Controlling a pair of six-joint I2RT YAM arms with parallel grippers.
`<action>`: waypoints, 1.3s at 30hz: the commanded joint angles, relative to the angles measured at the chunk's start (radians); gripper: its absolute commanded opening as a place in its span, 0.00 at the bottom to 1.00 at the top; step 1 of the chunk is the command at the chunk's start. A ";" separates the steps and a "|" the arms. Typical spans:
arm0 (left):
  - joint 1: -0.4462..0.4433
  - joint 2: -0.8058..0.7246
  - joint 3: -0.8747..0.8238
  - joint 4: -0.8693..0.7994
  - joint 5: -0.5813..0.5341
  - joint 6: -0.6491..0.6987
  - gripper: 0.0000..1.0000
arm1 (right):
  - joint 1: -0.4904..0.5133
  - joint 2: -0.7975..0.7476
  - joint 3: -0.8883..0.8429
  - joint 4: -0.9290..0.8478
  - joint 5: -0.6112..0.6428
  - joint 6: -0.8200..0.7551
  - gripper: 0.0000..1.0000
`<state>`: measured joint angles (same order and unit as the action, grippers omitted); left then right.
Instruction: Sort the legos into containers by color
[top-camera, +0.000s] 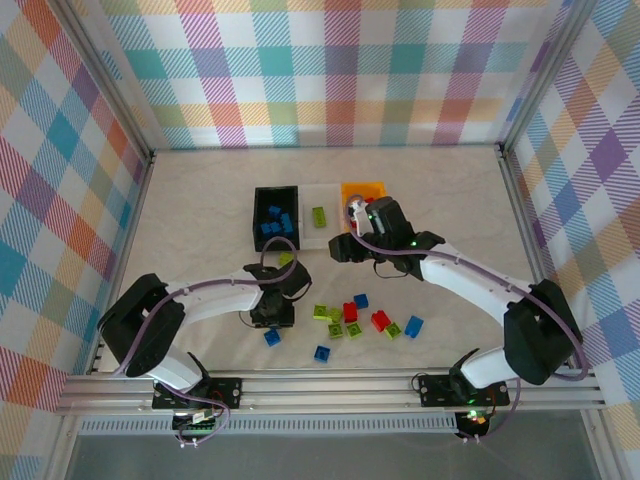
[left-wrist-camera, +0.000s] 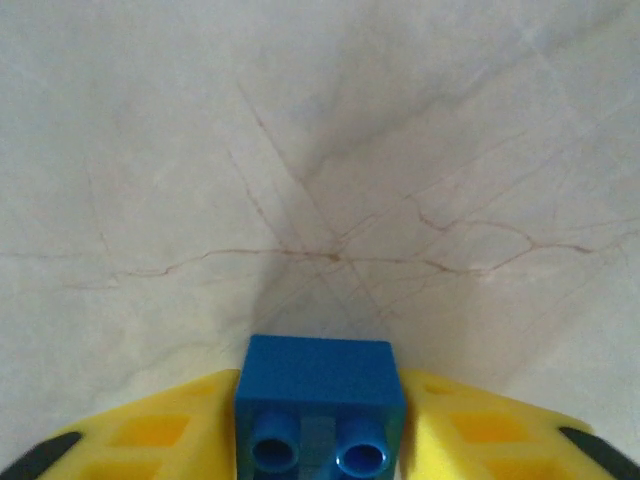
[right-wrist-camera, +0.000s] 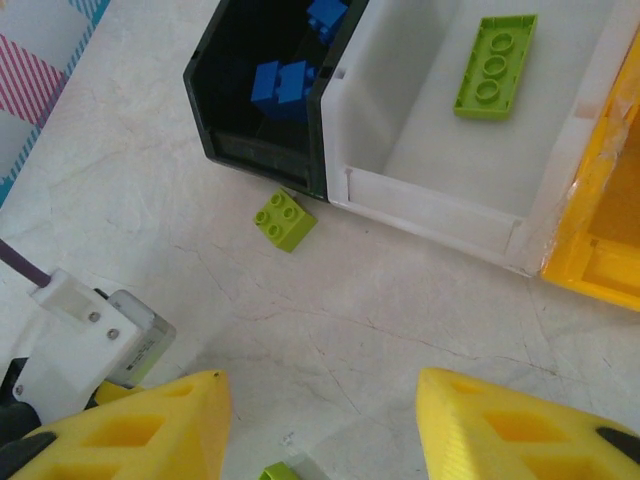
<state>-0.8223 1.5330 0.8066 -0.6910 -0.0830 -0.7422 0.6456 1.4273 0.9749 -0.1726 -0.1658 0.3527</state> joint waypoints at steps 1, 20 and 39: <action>0.010 0.014 0.016 -0.012 -0.029 0.023 0.35 | -0.008 -0.022 -0.022 0.015 -0.008 0.009 0.52; 0.328 0.054 0.501 -0.035 -0.152 0.112 0.22 | -0.015 -0.034 -0.021 0.002 -0.002 0.011 0.52; 0.398 0.370 0.892 -0.026 -0.142 0.121 0.85 | -0.023 -0.079 -0.070 -0.068 -0.041 0.015 0.55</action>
<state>-0.4229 1.9694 1.6699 -0.7208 -0.2550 -0.6323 0.6273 1.3743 0.9119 -0.2035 -0.1772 0.3592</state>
